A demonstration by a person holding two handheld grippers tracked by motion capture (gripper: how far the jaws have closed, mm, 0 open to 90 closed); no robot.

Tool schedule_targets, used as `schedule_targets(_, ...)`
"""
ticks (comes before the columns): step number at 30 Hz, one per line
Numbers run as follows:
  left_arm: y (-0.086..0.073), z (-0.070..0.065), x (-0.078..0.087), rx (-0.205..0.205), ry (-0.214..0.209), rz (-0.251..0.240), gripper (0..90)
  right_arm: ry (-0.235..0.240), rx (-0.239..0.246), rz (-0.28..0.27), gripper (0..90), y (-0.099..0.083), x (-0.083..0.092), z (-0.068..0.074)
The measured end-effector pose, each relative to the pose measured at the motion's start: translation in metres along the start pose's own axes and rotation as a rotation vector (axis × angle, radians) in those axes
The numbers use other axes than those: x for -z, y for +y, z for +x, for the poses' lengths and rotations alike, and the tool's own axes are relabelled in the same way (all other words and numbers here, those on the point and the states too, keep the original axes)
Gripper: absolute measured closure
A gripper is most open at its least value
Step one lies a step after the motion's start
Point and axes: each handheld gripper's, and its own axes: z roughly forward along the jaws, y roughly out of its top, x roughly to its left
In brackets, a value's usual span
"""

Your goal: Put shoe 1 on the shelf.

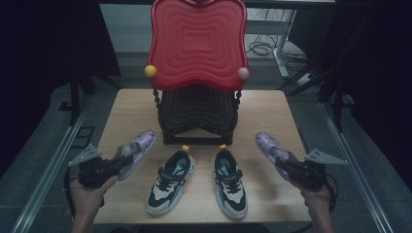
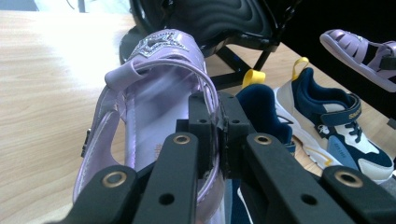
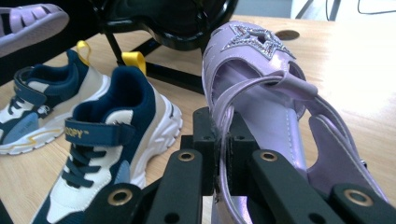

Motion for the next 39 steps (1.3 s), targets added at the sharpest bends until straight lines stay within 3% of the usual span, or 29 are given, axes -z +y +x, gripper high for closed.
schedule_targets(17, 0.024, -0.014, -0.014, -0.047, -0.046, -0.033, 86.2, 0.057, 0.062, -0.041, 86.2, 0.025, -0.021, 0.023)
schedule_targets(39, 0.044, -0.021, -0.026, -0.06, -0.072, -0.069, 86.2, 0.125, 0.103, -0.051, 86.2, 0.042, -0.048, 0.046)
